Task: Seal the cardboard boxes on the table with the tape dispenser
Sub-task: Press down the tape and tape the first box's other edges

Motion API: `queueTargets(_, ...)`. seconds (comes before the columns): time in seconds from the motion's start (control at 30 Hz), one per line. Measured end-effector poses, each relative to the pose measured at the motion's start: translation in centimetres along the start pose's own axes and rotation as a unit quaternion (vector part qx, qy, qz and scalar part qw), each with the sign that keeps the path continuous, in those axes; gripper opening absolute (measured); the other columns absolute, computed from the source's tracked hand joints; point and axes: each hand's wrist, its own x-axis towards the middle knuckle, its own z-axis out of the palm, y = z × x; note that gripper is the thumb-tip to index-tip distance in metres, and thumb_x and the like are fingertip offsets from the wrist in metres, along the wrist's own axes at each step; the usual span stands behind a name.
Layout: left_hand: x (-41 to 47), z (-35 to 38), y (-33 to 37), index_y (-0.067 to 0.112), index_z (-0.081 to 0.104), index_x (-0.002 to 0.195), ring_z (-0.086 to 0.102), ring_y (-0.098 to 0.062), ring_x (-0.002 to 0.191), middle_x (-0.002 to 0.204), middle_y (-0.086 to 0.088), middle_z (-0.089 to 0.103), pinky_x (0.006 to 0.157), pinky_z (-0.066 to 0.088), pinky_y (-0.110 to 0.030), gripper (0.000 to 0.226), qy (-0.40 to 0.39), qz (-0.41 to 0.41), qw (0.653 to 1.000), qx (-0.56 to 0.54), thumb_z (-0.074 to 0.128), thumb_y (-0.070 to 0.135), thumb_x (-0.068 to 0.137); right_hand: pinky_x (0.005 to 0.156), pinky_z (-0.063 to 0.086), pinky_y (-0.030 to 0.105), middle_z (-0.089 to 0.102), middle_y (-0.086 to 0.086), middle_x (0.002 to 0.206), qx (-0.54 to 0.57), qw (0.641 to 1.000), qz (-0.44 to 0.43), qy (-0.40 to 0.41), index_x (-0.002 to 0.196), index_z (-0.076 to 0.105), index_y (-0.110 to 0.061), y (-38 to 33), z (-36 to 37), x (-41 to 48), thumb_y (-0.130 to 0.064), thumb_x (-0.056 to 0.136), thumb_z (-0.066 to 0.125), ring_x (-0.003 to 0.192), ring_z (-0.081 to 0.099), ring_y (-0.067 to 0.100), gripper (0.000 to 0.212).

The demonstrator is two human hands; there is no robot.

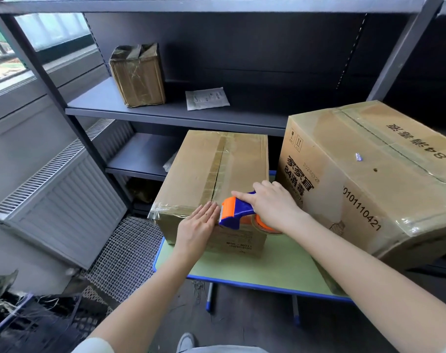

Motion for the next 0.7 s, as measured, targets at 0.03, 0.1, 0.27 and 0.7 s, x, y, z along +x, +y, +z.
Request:
queueTargets(0.03, -0.2, 0.0, -0.5, -0.002, 0.067, 0.110, 0.065, -0.022, 0.105, 0.113, -0.013, 0.067, 0.099, 0.042, -0.032, 0.044, -0.003, 0.000, 1.000, 0.000, 0.040, 0.002, 0.076, 0.093, 0.032, 0.035, 0.048, 0.010, 0.118, -0.002, 1.000, 0.002, 0.001, 0.148, 0.012, -0.037, -0.4, -0.1, 0.0, -0.013, 0.101, 0.028, 0.114, 0.042, 0.029, 0.056)
queueTargets(0.1, -0.9, 0.0, -1.6, -0.002, 0.065, 0.114, 0.063, -0.023, 0.108, 0.117, -0.014, 0.065, 0.109, 0.029, -0.029, 0.045, -0.011, 0.002, 1.000, -0.001, 0.040, 0.002, 0.076, 0.094, 0.031, 0.036, 0.048, 0.011, 0.121, -0.003, 1.000, 0.004, -0.004, 0.149, 0.012, -0.033, -1.5, -0.5, 0.2, -0.016, 0.101, 0.032, 0.116, 0.041, 0.030, 0.055)
queueTargets(0.27, -1.7, -0.7, -3.7, -0.003, 0.062, 0.118, 0.061, -0.025, 0.111, 0.121, -0.015, 0.063, 0.113, 0.013, -0.027, 0.044, -0.050, -0.006, 0.999, -0.004, 0.043, 0.009, 0.080, 0.096, 0.032, 0.037, 0.048, 0.013, 0.124, 0.011, 1.000, 0.002, -0.015, 0.150, 0.016, -0.026, -3.0, -1.1, 1.2, -0.022, 0.100, 0.036, 0.117, 0.042, 0.032, 0.054)
queueTargets(0.7, -1.3, -1.0, -2.4, -0.001, 0.068, 0.110, 0.064, -0.025, 0.106, 0.114, -0.013, 0.066, 0.113, 0.012, -0.023, 0.047, -0.042, -0.054, 0.997, -0.048, 0.041, 0.036, 0.095, 0.084, 0.033, 0.033, 0.043, 0.007, 0.105, 0.021, 0.998, 0.029, -0.049, 0.149, 0.010, -0.035, 2.3, -0.1, -3.7, -0.009, 0.100, 0.027, 0.107, 0.043, 0.027, 0.058)
